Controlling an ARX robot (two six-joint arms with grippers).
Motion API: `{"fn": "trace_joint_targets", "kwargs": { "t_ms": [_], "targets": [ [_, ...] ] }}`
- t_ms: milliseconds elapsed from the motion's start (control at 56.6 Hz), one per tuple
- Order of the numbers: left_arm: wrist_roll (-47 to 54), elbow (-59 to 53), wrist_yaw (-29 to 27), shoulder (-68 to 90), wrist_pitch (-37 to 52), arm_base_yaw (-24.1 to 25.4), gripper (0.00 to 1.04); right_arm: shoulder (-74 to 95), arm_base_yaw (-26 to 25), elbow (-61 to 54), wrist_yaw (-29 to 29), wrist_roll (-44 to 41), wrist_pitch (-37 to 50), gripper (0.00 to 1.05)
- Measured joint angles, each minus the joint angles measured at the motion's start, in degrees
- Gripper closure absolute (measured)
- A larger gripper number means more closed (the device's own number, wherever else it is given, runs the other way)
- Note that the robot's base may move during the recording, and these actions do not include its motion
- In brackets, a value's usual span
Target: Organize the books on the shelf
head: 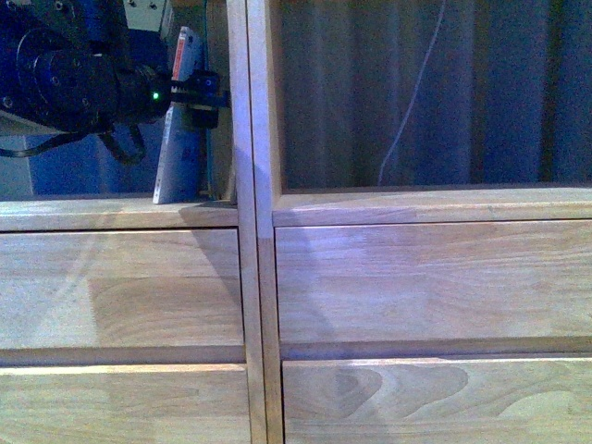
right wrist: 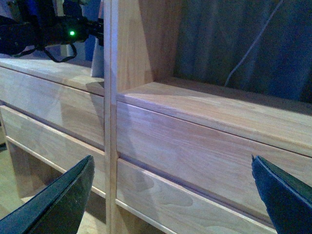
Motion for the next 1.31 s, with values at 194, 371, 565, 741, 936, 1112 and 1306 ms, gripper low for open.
{"fn": "trace_joint_targets", "kwargs": {
  "t_ms": [194, 371, 565, 741, 936, 1112, 1306],
  "targets": [
    [-4.4, -10.9, 0.0, -6.2, 2.9, 1.3, 0.07, 0.0, 0.0, 0.0, 0.0, 0.0, 0.0, 0.07],
    [-7.1, -28.7, 0.5, -17.9, 7.2, 1.6, 0.07, 0.0, 0.0, 0.0, 0.0, 0.0, 0.0, 0.07],
    [-7.5, -46.4, 0.4, -33.7, 9.5, 2.3, 0.07, 0.0, 0.0, 0.0, 0.0, 0.0, 0.0, 0.07],
    [-7.4, -56.2, -1.4, -45.7, 8.0, 5.8, 0.07, 0.0, 0.0, 0.0, 0.0, 0.0, 0.0, 0.07],
    [-7.7, -56.3, 0.5, -46.9, 4.5, 6.0, 0.12, 0.0, 0.0, 0.0, 0.0, 0.0, 0.0, 0.07],
    [-8.4, -67.5, 2.5, -53.5, 2.1, 6.8, 0.42, -4.4, 5.0, 0.8, 20.7, -1.8, -15.6, 0.22],
    [-8.6, -80.0, 5.7, -60.0, 7.7, 9.6, 0.74, -10.3, 10.3, -6.1, 35.8, -2.7, -19.8, 0.53]
  ]
}}
